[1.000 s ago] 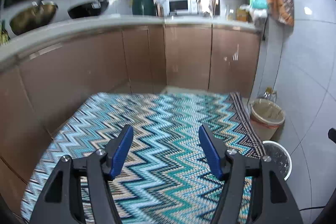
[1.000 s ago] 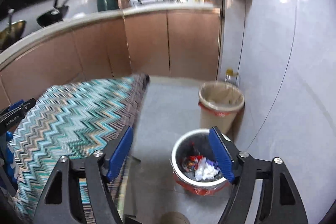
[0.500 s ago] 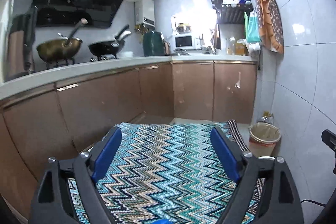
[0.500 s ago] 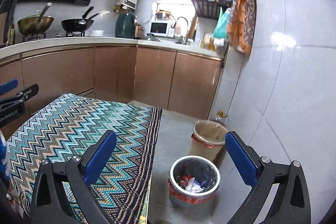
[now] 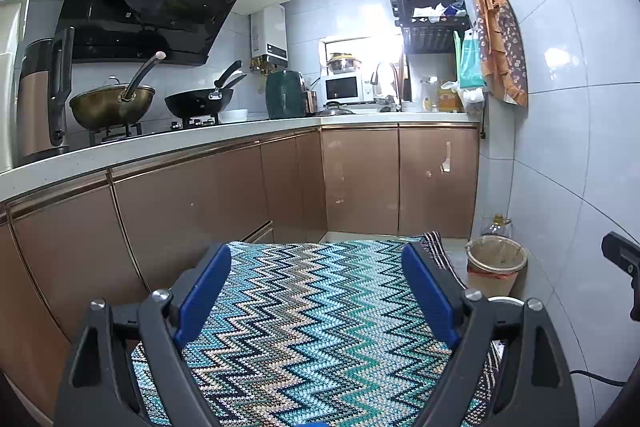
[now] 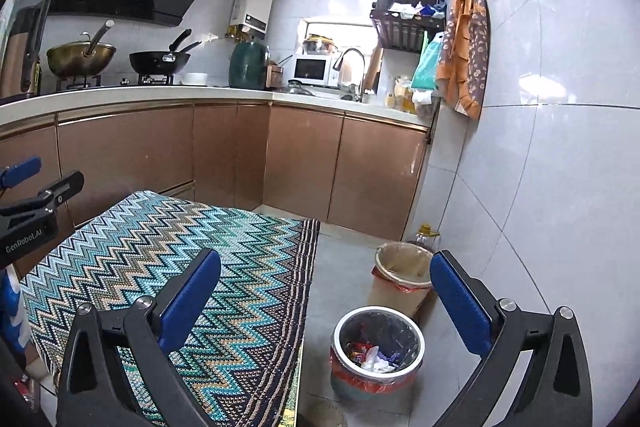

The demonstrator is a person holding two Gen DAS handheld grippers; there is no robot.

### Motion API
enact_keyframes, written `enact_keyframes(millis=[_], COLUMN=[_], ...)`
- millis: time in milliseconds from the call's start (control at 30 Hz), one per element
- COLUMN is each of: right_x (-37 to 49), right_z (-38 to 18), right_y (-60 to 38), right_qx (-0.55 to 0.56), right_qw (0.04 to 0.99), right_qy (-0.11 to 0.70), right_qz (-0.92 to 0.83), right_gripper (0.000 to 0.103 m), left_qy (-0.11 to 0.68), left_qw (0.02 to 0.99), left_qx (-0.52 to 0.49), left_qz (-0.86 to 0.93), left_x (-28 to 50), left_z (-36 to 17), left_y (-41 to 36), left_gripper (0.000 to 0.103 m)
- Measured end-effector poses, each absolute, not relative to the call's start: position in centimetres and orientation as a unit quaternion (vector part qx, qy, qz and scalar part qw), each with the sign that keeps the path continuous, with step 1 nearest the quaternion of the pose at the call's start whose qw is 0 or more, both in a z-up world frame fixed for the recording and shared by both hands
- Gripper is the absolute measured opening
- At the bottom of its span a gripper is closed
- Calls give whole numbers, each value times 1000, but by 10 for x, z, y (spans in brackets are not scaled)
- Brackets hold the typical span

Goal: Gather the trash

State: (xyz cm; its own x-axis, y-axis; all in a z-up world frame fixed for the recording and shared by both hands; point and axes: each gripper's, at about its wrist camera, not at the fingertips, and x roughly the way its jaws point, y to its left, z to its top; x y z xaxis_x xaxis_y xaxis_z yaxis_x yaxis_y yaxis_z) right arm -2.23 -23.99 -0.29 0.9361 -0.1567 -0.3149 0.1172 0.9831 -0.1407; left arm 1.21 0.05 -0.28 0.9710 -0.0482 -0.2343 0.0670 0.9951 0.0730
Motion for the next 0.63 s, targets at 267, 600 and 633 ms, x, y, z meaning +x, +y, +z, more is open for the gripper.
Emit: enact_keyframes(millis=[267, 600, 633], right_x=[-26, -32, -33], right_z=[-2, -1, -1], right_y=[-243, -251, -252], right_qx=[-54, -38, -37], right_qw=[983, 985, 985], right_qy=[161, 152, 152], right_qz=[-69, -77, -77], right_gripper=[103, 103, 103], left_qy=[107, 114, 114], left_qw=[993, 992, 992], left_qx=[39, 36, 36], left_qz=[-28, -33, -33], left_x=[6, 3, 2], left_z=[-2, 2, 3], left_y=[-1, -2, -1], left_gripper=[87, 87, 87])
